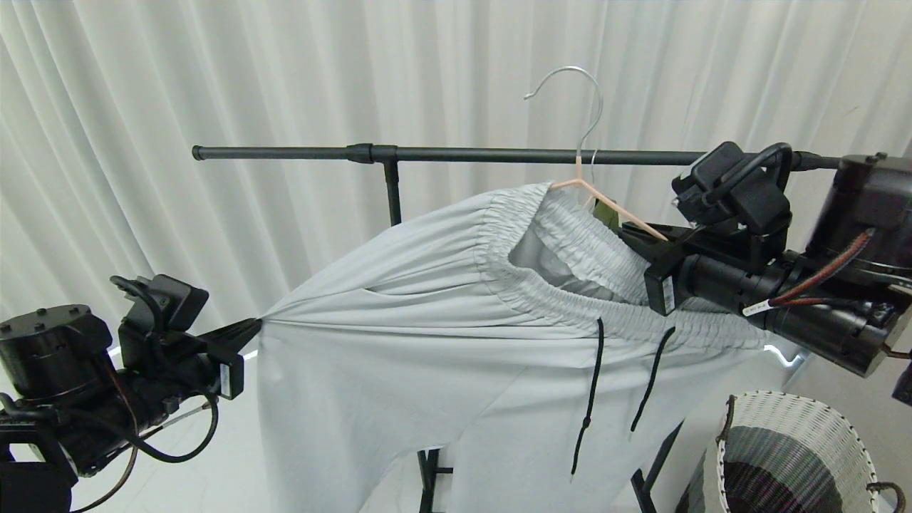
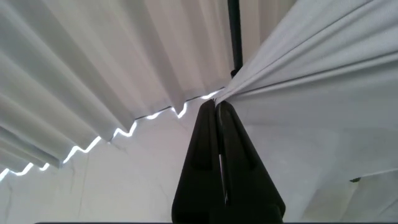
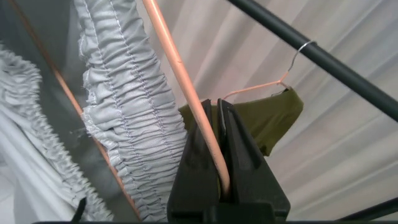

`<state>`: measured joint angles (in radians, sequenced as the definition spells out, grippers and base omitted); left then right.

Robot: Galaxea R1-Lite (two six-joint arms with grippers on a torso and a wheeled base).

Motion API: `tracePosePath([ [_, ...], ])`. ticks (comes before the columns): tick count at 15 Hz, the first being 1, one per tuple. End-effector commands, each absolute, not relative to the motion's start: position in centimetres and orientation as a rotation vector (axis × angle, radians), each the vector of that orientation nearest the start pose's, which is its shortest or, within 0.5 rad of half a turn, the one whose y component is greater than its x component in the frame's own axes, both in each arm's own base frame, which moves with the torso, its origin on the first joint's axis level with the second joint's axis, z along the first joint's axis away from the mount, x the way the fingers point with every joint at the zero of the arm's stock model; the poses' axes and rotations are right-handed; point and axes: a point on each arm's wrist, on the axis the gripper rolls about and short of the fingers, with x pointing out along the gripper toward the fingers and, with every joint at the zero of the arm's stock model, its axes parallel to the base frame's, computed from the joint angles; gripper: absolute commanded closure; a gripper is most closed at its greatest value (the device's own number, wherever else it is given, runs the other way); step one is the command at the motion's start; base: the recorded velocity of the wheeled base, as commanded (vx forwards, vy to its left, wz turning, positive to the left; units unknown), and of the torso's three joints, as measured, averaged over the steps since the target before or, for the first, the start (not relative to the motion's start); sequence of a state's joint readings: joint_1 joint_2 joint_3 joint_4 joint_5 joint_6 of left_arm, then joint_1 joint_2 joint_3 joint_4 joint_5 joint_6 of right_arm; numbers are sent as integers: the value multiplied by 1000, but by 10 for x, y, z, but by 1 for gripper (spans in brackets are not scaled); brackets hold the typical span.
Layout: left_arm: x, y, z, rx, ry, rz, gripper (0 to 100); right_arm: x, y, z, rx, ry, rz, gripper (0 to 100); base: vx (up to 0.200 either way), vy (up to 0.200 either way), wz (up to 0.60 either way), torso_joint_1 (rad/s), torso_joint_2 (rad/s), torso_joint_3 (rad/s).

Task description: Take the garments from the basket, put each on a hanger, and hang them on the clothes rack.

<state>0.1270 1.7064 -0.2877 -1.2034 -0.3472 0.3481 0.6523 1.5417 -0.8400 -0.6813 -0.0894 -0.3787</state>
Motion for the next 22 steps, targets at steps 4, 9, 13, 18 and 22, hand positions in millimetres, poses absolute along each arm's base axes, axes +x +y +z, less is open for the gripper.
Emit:
tracePosePath([
  [4, 246, 30, 124, 261, 130, -216, 100, 221, 165, 240, -385, -66, 561, 100, 0, 0, 0, 0, 0, 0],
  [9, 244, 32, 120, 240, 149, -207, 100, 221, 166, 238, -387, -61, 564, 100, 0, 0, 0, 0, 0, 0],
  [13, 231, 12, 110, 248, 151, -290, 100, 222, 168, 244, -377, -81, 564, 100, 0, 0, 0, 0, 0, 0],
  [18, 210, -17, 97, 252, 177, -422, 0, 223, 169, 249, -368, -96, 563, 100, 0, 0, 0, 0, 0, 0],
  [22, 209, -24, 98, 255, 160, -454, 0, 220, 172, 243, -374, -79, 583, 100, 0, 0, 0, 0, 0, 0],
])
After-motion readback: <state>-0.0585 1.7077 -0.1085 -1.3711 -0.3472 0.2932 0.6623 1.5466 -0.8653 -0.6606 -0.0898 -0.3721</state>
